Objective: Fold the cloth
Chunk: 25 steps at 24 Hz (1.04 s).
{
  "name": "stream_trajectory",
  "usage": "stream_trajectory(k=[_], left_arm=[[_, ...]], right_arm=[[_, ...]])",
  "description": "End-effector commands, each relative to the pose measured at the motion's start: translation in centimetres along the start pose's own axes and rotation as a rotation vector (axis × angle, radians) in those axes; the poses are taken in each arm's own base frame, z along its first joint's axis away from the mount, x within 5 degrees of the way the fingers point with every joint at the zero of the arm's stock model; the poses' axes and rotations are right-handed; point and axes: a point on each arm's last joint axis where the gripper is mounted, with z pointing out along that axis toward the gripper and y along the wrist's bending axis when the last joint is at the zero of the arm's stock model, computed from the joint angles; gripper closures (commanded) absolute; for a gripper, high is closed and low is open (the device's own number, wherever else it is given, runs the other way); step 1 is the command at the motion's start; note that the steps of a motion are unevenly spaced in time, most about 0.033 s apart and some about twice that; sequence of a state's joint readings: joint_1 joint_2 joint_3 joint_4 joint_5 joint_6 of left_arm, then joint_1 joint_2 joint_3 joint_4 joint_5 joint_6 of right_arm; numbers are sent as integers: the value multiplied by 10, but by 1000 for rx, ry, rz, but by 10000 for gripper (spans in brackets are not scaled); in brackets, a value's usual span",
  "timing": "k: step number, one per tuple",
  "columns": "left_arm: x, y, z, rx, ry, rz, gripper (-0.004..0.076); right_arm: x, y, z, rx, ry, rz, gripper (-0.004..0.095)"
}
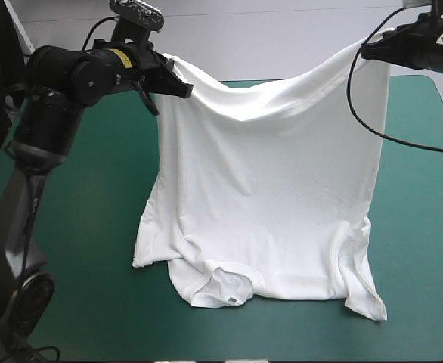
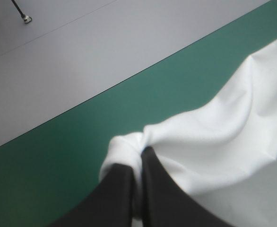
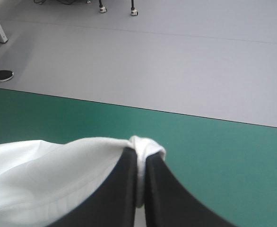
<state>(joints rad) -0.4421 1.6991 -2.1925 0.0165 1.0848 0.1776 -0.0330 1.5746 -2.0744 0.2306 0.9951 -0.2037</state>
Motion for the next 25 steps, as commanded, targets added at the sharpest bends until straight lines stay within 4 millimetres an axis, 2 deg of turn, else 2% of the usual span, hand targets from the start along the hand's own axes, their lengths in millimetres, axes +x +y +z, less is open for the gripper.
stream_trajectory(k=[1, 6, 9, 14, 15, 17, 19, 22, 23, 25], left_arm=[[-13, 25, 12, -47, -181, -68, 733], [0, 59, 63, -84, -215, -142, 733], [14, 70, 94, -74, -175, -163, 733], [37, 73, 147, -36, -131, -183, 733], [46, 74, 165, -33, -121, -196, 733], [61, 73, 192, -21, -94, -192, 733], [73, 72, 211, -13, -79, -175, 733], [79, 74, 222, -29, -87, -162, 726], [78, 74, 222, -31, -89, -141, 710], [80, 78, 221, -34, -88, -152, 587]], right_arm=[[-8, -5, 21, 7, -99, -11, 927], [12, -16, 86, 1, -41, 7, 927], [27, -22, 123, -8, -14, 17, 927], [56, -26, 176, -57, 37, 43, 927], [71, -28, 196, -70, 70, 51, 927], [92, -30, 221, -78, 124, 58, 927], [109, -31, 239, -95, 174, 83, 927], [122, -31, 248, -123, 231, 113, 890], [123, -31, 247, -133, 241, 114, 843], [124, -35, 245, -169, 252, 136, 625]])
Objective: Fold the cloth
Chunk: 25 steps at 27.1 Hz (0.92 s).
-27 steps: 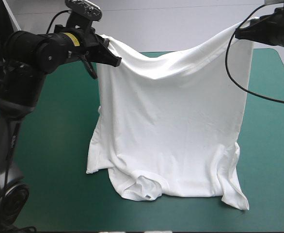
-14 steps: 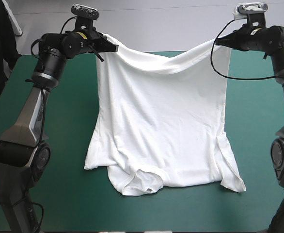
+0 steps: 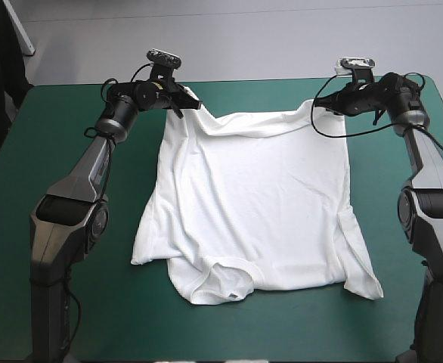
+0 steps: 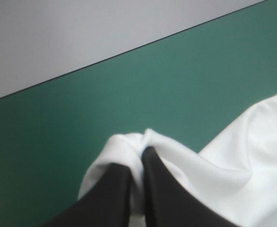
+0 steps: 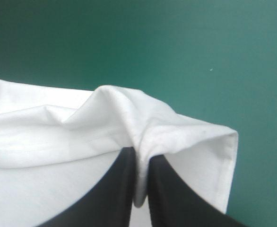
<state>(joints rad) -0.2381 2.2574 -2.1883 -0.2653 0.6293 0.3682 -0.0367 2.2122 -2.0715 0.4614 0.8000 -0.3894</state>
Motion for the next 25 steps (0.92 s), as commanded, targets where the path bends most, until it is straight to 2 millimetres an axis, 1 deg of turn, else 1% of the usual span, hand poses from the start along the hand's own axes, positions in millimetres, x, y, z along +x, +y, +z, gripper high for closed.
stream_trajectory(k=[1, 2, 3, 4, 6, 8, 9, 11, 14, 16, 18, 19, 20, 21, 23, 25], left_arm=[[-38, 8, -41, -35, -165, -11, 482], [-36, 15, -42, -41, -154, -24, 391], [-32, 24, -43, -43, -127, -66, 321], [-28, 30, -45, -41, -96, -97, 284], [-22, 42, -53, -42, -28, -114, 279], [-22, 49, -64, -46, -5, -119, 279], [-24, 52, -73, -52, -9, -124, 279], [-32, 53, -92, -61, -19, -115, 279], [-43, 45, -124, -38, -8, -108, 279], [-44, 31, -149, 11, 84, -139, 279], [-40, 21, -168, 52, 195, -185, 279], [-36, 16, -175, 72, 261, -198, 279], [-35, 13, -180, 80, 273, -218, 279], [-33, 10, -185, 88, 276, -242, 279], [-23, 6, -188, 106, 315, -259, 280], [-6, 2, -188, 115, 380, -277, 280]], right_arm=[[-26, 0, -44, -36, -125, 16, 461], [-27, -4, -48, -42, -121, 36, 342], [-26, -9, -54, -66, -112, 65, 226], [-27, -13, -62, -76, -104, 75, 192], [-25, -21, -83, -92, -59, 83, 223], [-25, -23, -107, -104, -28, 81, 266], [-25, -22, -120, -111, -15, 77, 277], [-25, -17, -145, -122, 0, 61, 279], [-25, -6, -181, -107, -17, 63, 279], [-18, 4, -204, -74, -16, 59, 279], [-4, 15, -221, -63, 1, 62, 279], [6, 18, -226, -53, 24, 65, 279], [16, 21, -230, -44, 46, 67, 279], [29, 24, -232, -31, 80, 70, 279], [55, 30, -237, -21, 132, 80, 279], [82, 36, -240, -11, 159, 98, 279]])
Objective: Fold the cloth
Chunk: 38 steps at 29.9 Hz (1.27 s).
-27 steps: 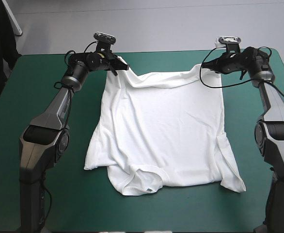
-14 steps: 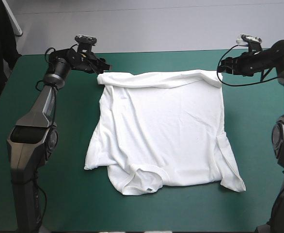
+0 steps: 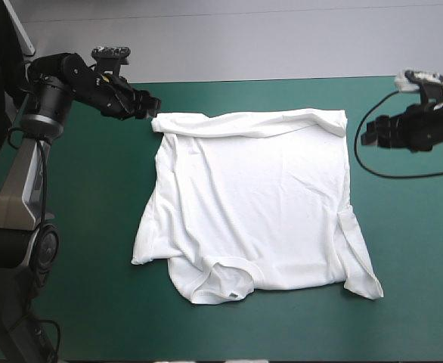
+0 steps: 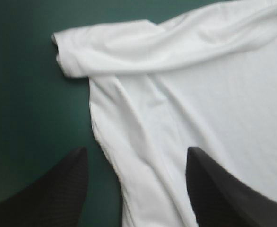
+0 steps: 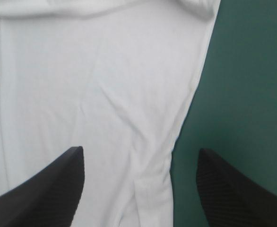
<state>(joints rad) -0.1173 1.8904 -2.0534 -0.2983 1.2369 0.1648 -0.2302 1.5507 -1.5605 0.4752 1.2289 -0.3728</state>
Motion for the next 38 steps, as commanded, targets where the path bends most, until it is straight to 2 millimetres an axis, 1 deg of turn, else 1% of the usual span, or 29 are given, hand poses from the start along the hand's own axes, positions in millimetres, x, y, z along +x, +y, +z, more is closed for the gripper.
stream_trajectory(k=[1, 3, 6, 10, 13, 16, 18, 21, 25, 27, 30, 33, 36, 38], left_arm=[[26, -13, -21, 36, 71, -29, 280], [49, -12, -15, 39, 152, -48, 280], [86, -14, -12, 46, 248, -71, 280], [136, -26, -14, 80, 355, -81, 280], [172, -39, -13, 78, 436, -37, 280], [202, -48, -8, 59, 513, 25, 280], [216, -47, -2, 34, 568, 43, 280], [226, -43, 5, 9, 584, 38, 280], [220, -41, 12, -11, 507, 46, 280], [217, -40, 18, -12, 488, 44, 280], [216, -37, 33, -9, 495, 34, 280], [217, -37, 47, 18, 520, 18, 280], [217, -37, 58, 31, 531, 3, 280], [217, -36, 61, 34, 523, 0, 281]], right_arm=[[38, 14, -16, 21, -39, 3, 279], [62, 18, -15, 25, -37, 18, 279], [93, 31, -15, 25, -30, 1, 279], [127, 43, -6, 37, 52, -49, 279], [148, 46, 0, 74, 114, -64, 279], [160, 42, 4, 149, 147, -73, 279], [163, 38, 5, 200, 156, -81, 279], [163, 36, 5, 223, 160, -73, 279], [162, 35, 5, 233, 149, -80, 279], [161, 32, 5, 262, 146, -82, 279], [161, 28, 8, 295, 164, -75, 279], [159, 26, 13, 294, 184, -71, 279], [158, 24, 18, 291, 201, -66, 279], [158, 23, 22, 289, 219, -63, 279]])
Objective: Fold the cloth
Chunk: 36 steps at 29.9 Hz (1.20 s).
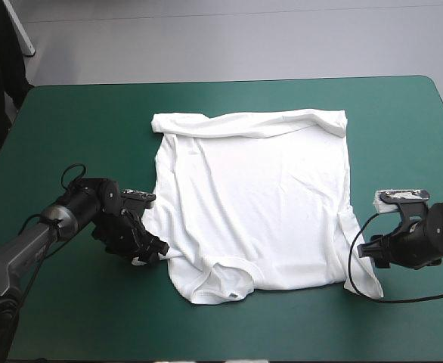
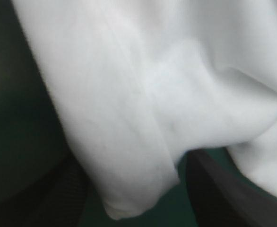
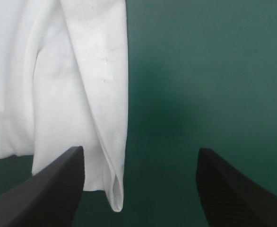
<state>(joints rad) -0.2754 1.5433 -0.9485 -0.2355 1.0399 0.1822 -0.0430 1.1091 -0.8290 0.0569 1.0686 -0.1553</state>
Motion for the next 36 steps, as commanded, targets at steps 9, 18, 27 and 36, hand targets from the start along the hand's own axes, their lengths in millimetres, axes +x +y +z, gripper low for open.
stream_trajectory(k=[9, 18, 27, 36], left_arm=[[-8, -5, -8, 30, -98, 21, 680], [-8, -6, -8, 31, -93, 39, 733], [-13, -7, -16, 30, -116, 52, 733], [-14, -7, -16, 30, -117, 53, 733]], right_arm=[[-12, -2, 18, -16, 70, 10, 279], [1, 10, 28, -138, 189, 69, 325], [15, 11, 39, -141, 247, 78, 434], [22, 10, 50, -131, 240, 84, 541]])
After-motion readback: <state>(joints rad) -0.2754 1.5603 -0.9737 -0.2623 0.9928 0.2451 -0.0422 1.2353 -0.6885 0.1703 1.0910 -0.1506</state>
